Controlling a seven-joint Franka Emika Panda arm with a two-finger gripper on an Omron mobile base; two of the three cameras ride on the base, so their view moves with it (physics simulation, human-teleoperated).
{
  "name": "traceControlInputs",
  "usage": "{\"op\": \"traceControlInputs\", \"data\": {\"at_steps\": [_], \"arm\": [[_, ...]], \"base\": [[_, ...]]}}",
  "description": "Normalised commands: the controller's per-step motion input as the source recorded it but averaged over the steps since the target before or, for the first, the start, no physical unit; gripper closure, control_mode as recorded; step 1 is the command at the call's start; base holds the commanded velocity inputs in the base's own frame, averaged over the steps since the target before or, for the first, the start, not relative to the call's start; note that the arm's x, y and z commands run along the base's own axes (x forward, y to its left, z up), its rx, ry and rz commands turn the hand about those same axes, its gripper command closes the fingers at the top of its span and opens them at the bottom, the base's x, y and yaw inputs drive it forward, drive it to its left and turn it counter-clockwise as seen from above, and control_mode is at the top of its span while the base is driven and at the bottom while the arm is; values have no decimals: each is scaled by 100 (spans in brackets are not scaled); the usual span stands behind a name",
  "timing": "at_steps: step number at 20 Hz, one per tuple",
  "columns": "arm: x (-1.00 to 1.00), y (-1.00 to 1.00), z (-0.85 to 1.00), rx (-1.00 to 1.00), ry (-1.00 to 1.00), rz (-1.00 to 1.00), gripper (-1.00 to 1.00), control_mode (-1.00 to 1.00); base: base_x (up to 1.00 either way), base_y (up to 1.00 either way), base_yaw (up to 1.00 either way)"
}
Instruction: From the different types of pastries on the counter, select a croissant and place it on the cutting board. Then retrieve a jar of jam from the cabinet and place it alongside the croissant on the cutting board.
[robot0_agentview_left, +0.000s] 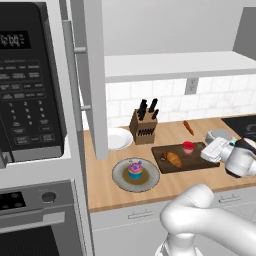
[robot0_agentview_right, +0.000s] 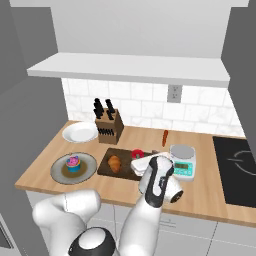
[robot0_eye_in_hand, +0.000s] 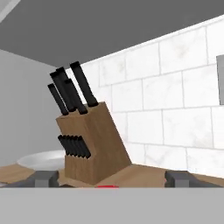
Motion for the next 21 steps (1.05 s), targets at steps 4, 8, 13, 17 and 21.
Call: {"op": "traceControlInputs", "data": {"at_steps": [4,8,13,17,21], "arm": [[-17,-97,100,-8,20,-8,-100,-100],[-74,-99,83,-10,12,-14,-100,-100],[-100,-81,-7,0,-22,-10,-100,-100],[-100,-70,0,0,-21,-12,-100,-100],[-100,-74,67,-3,-15,-8,-100,-100]], "base": [[0,0,0],[0,0,0],[0,0,0],[0,0,0],[0,0,0]]}}
